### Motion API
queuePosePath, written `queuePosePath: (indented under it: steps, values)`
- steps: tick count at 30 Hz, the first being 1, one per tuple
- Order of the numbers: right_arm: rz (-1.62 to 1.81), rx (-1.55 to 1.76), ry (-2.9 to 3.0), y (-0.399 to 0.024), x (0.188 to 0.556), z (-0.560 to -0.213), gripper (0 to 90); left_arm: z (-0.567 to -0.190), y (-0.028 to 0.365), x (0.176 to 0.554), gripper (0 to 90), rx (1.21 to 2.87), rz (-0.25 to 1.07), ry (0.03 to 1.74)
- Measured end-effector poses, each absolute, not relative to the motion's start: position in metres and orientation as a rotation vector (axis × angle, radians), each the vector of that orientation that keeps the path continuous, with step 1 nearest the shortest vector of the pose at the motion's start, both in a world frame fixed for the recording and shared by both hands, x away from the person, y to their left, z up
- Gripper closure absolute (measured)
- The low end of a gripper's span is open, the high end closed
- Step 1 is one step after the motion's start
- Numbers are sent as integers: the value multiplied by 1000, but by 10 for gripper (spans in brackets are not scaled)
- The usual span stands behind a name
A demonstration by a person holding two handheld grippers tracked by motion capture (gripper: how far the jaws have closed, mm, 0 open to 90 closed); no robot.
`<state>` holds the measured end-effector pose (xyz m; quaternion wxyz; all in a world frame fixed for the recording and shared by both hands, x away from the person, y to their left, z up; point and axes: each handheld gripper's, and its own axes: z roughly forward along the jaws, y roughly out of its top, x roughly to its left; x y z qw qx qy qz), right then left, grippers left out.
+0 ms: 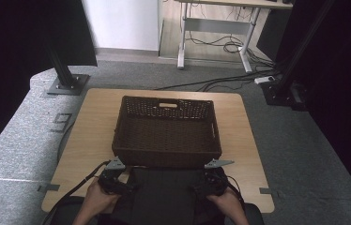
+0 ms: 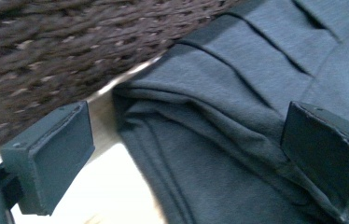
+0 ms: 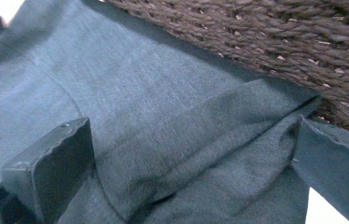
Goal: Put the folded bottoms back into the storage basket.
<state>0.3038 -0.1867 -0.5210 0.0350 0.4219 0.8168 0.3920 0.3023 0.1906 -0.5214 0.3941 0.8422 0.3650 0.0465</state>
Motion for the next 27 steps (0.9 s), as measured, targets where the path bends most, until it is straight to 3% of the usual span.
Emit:
queuePosePath:
  steps: [8,18,27]
  values:
    - [1148,1355,2520,-190,311,-533,0,-532,176,298,9,2232,96,917]
    - [1157,1388,2546,-194,312,-538,0,-536,182,299,0,2226,39,1001]
    - [1209,1421,2598,-199,311,-539,0,-538,181,297,8,2200,4,972]
